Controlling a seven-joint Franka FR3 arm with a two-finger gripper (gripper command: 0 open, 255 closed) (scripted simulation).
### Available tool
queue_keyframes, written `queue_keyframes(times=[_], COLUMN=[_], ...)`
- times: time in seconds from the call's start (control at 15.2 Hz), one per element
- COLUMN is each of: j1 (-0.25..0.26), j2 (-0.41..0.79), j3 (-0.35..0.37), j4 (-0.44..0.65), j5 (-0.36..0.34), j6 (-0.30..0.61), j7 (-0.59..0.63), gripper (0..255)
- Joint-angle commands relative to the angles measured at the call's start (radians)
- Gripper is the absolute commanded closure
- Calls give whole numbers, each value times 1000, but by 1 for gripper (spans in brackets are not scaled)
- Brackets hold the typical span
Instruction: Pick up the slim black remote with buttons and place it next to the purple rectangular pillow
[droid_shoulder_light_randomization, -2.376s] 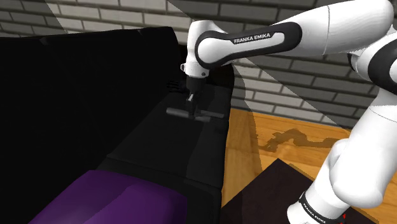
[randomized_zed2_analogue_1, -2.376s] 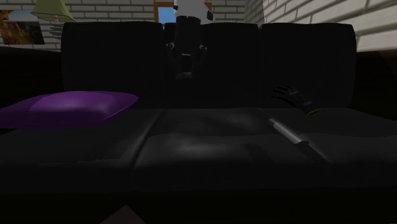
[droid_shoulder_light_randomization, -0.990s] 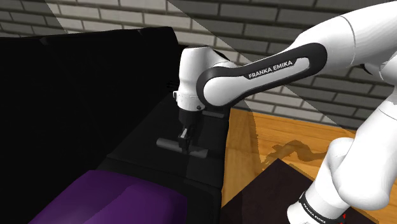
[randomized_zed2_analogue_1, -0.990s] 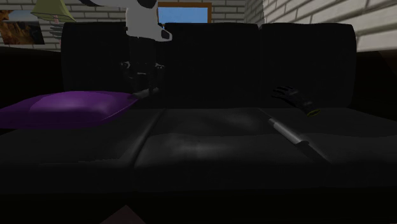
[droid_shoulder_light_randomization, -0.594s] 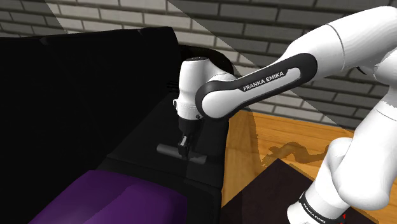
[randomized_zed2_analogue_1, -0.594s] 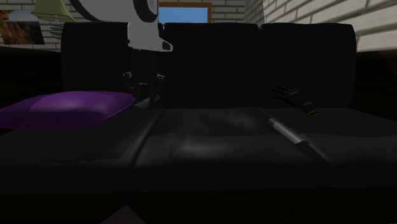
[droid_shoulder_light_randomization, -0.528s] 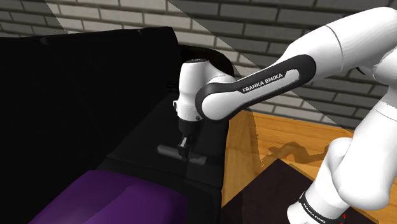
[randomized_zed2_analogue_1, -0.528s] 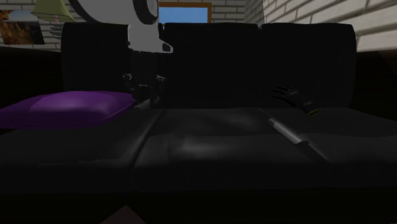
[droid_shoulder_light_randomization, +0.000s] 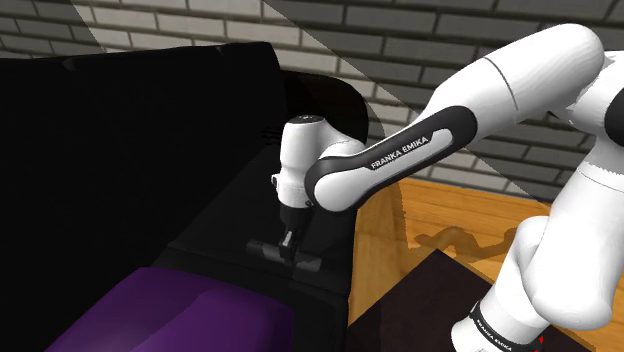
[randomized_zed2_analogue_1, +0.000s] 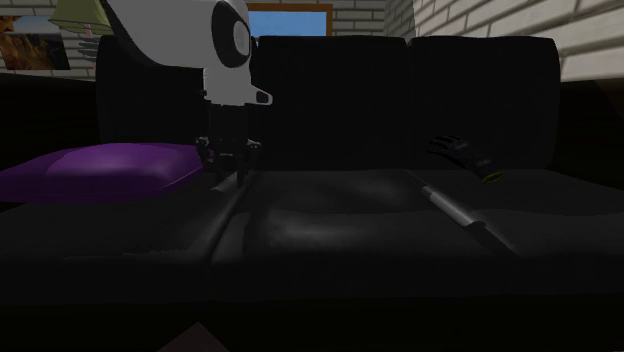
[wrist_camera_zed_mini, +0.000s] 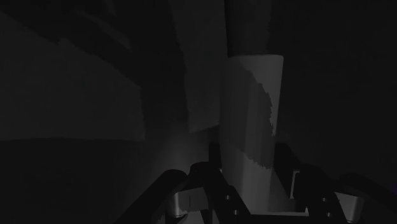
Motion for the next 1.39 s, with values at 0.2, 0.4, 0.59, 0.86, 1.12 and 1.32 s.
queue_keyframes(times=[0.2,0.4,0.59,0.86,1.12,1.32], j1=[1,2,2,2,2,-1], j2=[40,56,56,56,56,33], j3=[0,0,0,0,0,-1], j4=[-27,-35,-35,-35,-35,-24], j5=[-11,-16,-16,-16,-16,-9], j6=[66,90,90,90,90,56], j7=[3,5,5,5,5,0], gripper=[255,255,255,255,0,0])
